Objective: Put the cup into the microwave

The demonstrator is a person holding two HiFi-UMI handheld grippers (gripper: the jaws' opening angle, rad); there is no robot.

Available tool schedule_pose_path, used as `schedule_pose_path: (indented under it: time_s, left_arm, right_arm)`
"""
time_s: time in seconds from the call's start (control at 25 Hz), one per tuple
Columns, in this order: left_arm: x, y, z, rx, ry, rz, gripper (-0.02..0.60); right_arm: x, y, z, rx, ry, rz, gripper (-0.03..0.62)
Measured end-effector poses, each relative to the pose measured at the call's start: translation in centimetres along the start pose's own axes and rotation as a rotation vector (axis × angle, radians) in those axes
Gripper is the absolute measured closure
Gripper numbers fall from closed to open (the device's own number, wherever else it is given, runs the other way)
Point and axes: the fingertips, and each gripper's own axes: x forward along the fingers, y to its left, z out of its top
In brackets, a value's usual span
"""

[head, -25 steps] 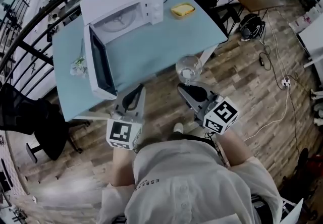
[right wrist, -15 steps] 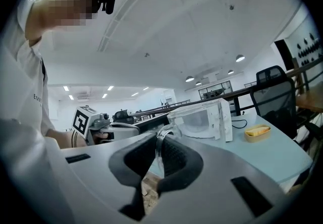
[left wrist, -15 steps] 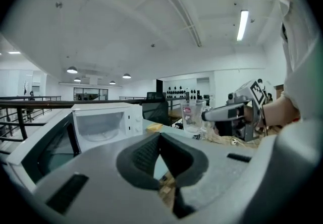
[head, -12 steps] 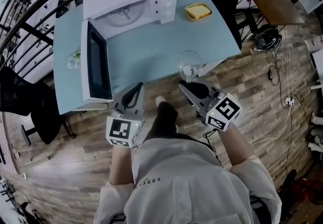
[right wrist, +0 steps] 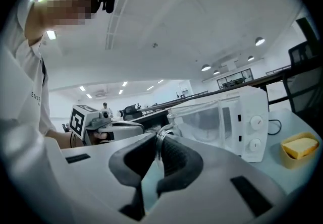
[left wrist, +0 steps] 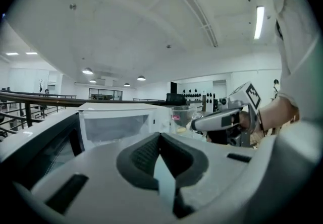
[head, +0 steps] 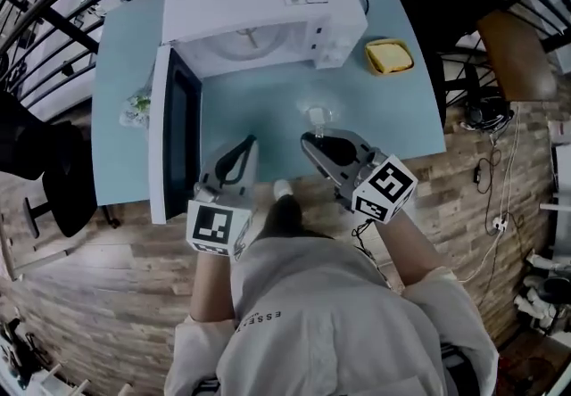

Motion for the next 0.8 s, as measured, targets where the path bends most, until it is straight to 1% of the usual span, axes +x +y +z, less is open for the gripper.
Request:
schedule_pose_path:
  time_s: [0.08, 0.24, 0.44, 0.68, 0.8]
  left_arm:
    - [1.2, 1.5, 0.4, -0.005, -0.009, 0.014, 0.58]
    - [2.5, 4.0, 1.2, -0.051, -0.017, 0.059, 0.58]
    - [3.8, 6.4, 1.8, -0.057, -0.044, 0.096, 0.58]
    - [5.3, 8.8, 0.9, -0.059, -0.047, 0.136, 0.58]
    - [5.7, 10.2, 0.4, -0.076, -0.05, 0.163, 0.58]
  right_arm:
    - [1.8, -1.3, 0.4, -0.001, 0.007, 0.035, 0.565]
    - [5.1, -3.2, 0.9, 0.001, 0.013, 0.085, 0.563]
    - [8.8, -5.7, 0.5, 0.021, 0.021, 0.123, 0.563]
    - [13.4, -8.1, -0.9, 0.029, 0.037, 0.169, 0.563]
    - [15.5, -9.2, -1.7, 0.049, 0.051, 0.193, 0.563]
